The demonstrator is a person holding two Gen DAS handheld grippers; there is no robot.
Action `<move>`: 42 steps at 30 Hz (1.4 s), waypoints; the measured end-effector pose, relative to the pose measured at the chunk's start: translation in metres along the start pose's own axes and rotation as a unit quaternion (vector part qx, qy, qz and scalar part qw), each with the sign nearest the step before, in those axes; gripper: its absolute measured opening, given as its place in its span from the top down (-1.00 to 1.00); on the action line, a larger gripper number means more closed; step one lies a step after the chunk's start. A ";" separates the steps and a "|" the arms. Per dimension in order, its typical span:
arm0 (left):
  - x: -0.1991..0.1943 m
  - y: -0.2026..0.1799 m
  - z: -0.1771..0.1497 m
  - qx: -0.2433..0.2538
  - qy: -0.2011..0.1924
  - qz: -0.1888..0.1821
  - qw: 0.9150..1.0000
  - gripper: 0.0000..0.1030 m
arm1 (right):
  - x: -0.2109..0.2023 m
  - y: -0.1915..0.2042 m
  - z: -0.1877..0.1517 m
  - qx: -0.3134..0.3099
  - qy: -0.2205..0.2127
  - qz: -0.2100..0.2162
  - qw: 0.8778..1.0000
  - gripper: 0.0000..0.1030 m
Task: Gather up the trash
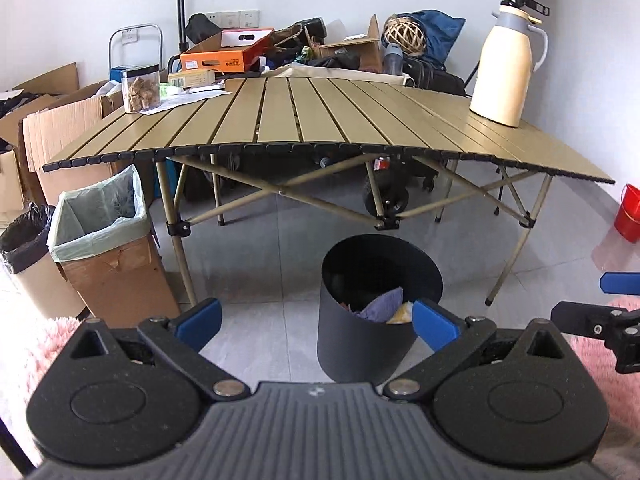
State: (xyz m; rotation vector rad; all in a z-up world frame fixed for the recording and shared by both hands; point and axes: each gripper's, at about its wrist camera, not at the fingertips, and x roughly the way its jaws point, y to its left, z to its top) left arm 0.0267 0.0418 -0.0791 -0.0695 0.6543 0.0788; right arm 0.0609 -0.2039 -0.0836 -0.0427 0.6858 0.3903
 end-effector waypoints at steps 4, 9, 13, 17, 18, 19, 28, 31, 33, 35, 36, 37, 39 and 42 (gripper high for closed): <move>-0.005 -0.005 -0.002 0.007 -0.001 -0.006 1.000 -1.00 | -0.004 -0.001 -0.007 0.007 0.009 -0.001 1.000 -1.00; -0.004 -0.009 -0.003 0.016 0.002 -0.010 1.000 -1.00 | -0.004 -0.003 -0.007 0.013 0.013 -0.008 1.000 -1.00; -0.001 -0.006 -0.003 0.013 0.007 -0.009 1.000 -1.00 | 0.000 -0.003 -0.007 0.014 0.021 -0.008 1.000 -1.00; 0.000 -0.006 -0.002 0.011 0.010 -0.010 1.000 -1.00 | 0.002 -0.002 -0.007 0.014 0.025 -0.007 1.000 -1.00; 0.000 -0.005 -0.003 0.010 0.011 -0.009 1.000 -1.00 | 0.002 -0.002 -0.007 0.013 0.025 -0.007 1.000 -1.00; 0.000 -0.006 -0.003 0.010 0.011 -0.009 1.000 -1.00 | 0.002 -0.002 -0.007 0.013 0.026 -0.007 1.000 -1.00; 0.001 -0.005 -0.003 0.009 0.011 -0.009 1.000 -1.00 | 0.003 -0.002 -0.007 0.013 0.027 -0.008 1.000 -1.00; 0.000 -0.005 -0.003 0.009 0.010 -0.010 1.000 -1.00 | 0.003 -0.003 -0.005 0.013 0.025 -0.008 1.000 -1.00; 0.000 -0.005 -0.003 0.009 0.011 -0.010 1.000 -1.00 | 0.003 -0.003 -0.005 0.013 0.025 -0.008 1.000 -1.00; 0.000 -0.005 -0.003 0.009 0.010 -0.010 1.000 -1.00 | 0.003 -0.003 -0.005 0.012 0.025 -0.008 1.000 -1.00; 0.000 -0.005 -0.003 0.009 0.010 -0.009 1.000 -1.00 | 0.003 -0.003 -0.005 0.012 0.025 -0.008 1.000 -1.00; 0.000 -0.005 -0.003 0.009 0.010 -0.009 1.000 -1.00 | 0.003 -0.003 -0.005 0.012 0.024 -0.008 1.000 -1.00; 0.000 -0.005 -0.003 0.009 0.010 -0.010 1.000 -1.00 | 0.003 -0.003 -0.005 0.012 0.024 -0.008 1.000 -1.00; 0.000 -0.005 -0.003 0.009 0.010 -0.010 1.000 -1.00 | 0.003 -0.003 -0.005 0.012 0.024 -0.008 1.000 -1.00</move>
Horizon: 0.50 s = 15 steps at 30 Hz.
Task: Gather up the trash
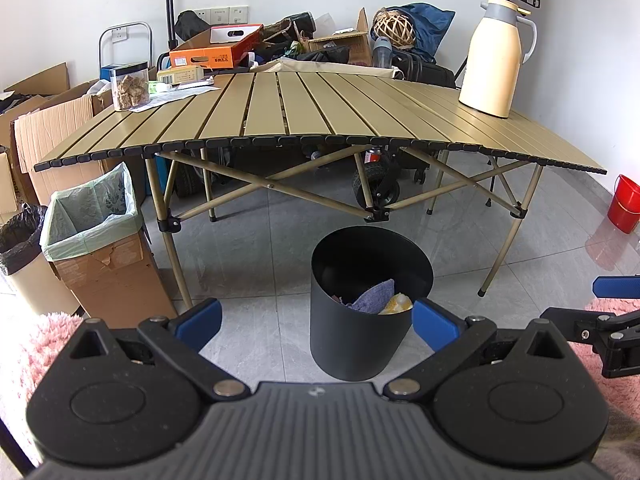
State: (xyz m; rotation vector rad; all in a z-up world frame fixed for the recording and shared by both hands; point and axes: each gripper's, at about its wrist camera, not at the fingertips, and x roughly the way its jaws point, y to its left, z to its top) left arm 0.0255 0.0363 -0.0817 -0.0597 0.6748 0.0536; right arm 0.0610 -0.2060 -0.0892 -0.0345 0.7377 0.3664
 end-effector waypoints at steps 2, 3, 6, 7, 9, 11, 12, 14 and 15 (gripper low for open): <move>0.000 0.000 0.000 0.000 0.000 0.000 1.000 -1.00 | 0.000 0.000 0.000 -0.001 0.000 0.000 1.000 -1.00; 0.000 0.000 0.000 0.000 0.000 0.001 1.000 -1.00 | 0.000 0.000 0.000 -0.001 0.000 0.000 1.000 -1.00; 0.000 0.000 0.000 0.001 0.000 0.001 1.000 -1.00 | 0.000 0.000 0.000 0.000 0.000 0.000 1.000 -1.00; 0.000 -0.001 0.000 0.001 -0.001 0.001 1.000 -1.00 | 0.000 0.000 0.000 0.000 0.000 0.000 1.000 -1.00; -0.001 -0.001 0.001 0.001 -0.001 0.001 1.000 -1.00 | 0.000 0.000 0.000 -0.001 0.000 0.000 1.000 -1.00; -0.001 -0.002 0.001 0.001 0.000 0.000 1.000 -1.00 | 0.000 0.000 0.000 0.000 0.000 0.000 1.000 -1.00; -0.001 -0.002 0.002 0.002 0.000 0.000 1.000 -1.00 | 0.000 0.000 0.000 0.000 0.001 -0.001 1.000 -1.00; -0.001 -0.002 0.002 0.001 0.000 0.000 1.000 -1.00 | 0.000 -0.001 0.001 0.000 0.001 0.000 1.000 -1.00; -0.001 -0.002 0.003 0.000 0.002 -0.001 1.000 -1.00 | 0.000 -0.001 0.001 0.000 0.001 0.000 1.000 -1.00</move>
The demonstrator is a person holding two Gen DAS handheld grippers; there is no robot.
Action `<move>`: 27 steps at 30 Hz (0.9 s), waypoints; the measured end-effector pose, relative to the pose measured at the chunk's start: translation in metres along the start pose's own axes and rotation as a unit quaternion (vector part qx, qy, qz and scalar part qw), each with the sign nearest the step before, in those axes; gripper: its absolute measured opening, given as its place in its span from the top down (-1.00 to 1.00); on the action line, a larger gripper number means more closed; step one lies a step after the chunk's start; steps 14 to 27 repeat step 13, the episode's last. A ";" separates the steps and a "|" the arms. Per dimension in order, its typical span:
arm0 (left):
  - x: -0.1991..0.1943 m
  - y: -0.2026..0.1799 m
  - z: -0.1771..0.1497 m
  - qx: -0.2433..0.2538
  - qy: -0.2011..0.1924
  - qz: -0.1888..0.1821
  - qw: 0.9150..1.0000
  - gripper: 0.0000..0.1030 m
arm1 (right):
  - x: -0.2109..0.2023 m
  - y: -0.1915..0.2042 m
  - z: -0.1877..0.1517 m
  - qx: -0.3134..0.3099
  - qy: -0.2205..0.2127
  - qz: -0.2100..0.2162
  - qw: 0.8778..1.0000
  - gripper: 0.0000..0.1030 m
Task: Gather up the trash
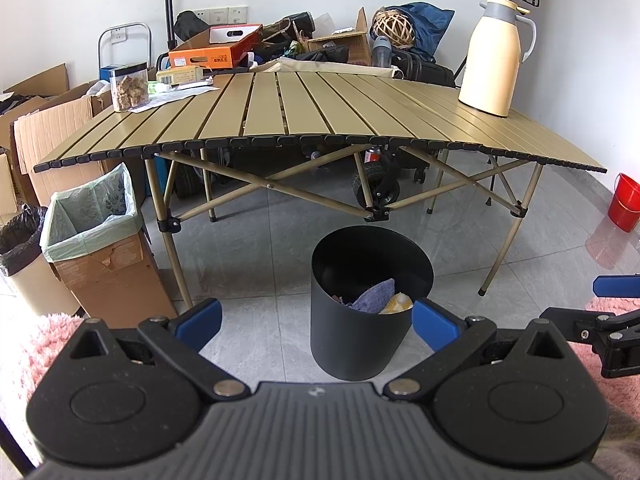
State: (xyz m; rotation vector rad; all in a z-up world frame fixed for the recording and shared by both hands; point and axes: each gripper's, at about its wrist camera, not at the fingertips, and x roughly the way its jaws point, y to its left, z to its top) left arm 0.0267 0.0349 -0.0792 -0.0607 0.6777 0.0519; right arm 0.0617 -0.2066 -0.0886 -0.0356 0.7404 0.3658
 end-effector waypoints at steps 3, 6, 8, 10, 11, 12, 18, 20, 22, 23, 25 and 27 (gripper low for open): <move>0.001 0.000 0.001 -0.001 0.002 -0.003 1.000 -1.00 | 0.000 0.000 0.000 0.000 0.000 0.000 1.000 -1.00; 0.001 0.001 0.000 0.001 0.001 -0.006 1.000 -1.00 | 0.000 0.000 0.000 0.000 0.000 0.000 1.000 -1.00; 0.001 0.000 -0.001 0.002 0.001 -0.005 1.000 -1.00 | 0.000 0.000 0.000 0.000 0.000 0.000 1.000 -1.00; 0.001 0.000 -0.001 0.003 0.001 -0.004 1.000 -1.00 | 0.000 0.000 0.000 0.000 0.000 0.000 1.000 -1.00; 0.001 0.000 -0.001 0.004 0.001 -0.004 1.000 -1.00 | 0.000 0.000 0.000 0.000 0.000 0.000 1.000 -1.00; 0.001 0.000 -0.001 0.003 0.001 -0.004 1.000 -1.00 | 0.000 0.000 0.000 0.000 0.000 0.000 1.000 -1.00; 0.002 0.000 -0.001 0.003 0.002 -0.004 1.000 -1.00 | 0.000 0.000 0.000 0.000 0.000 0.000 1.000 -1.00; 0.002 0.000 -0.001 0.003 0.002 -0.004 1.000 -1.00 | 0.000 0.000 0.000 0.000 0.000 0.000 1.000 -1.00; 0.002 0.000 -0.001 0.003 0.002 -0.004 1.000 -1.00 | 0.000 0.000 0.000 0.000 0.000 0.000 1.000 -1.00; 0.002 0.000 -0.001 0.003 0.002 -0.004 1.000 -1.00 | 0.000 0.000 0.000 0.000 0.000 0.000 1.000 -1.00; 0.002 0.000 -0.001 0.003 0.002 -0.004 1.000 -1.00 | 0.000 0.000 0.000 0.000 0.000 0.000 1.000 -1.00; 0.002 0.000 -0.001 0.003 0.002 -0.004 1.000 -1.00 | 0.000 0.000 0.000 0.000 0.000 0.000 1.000 -1.00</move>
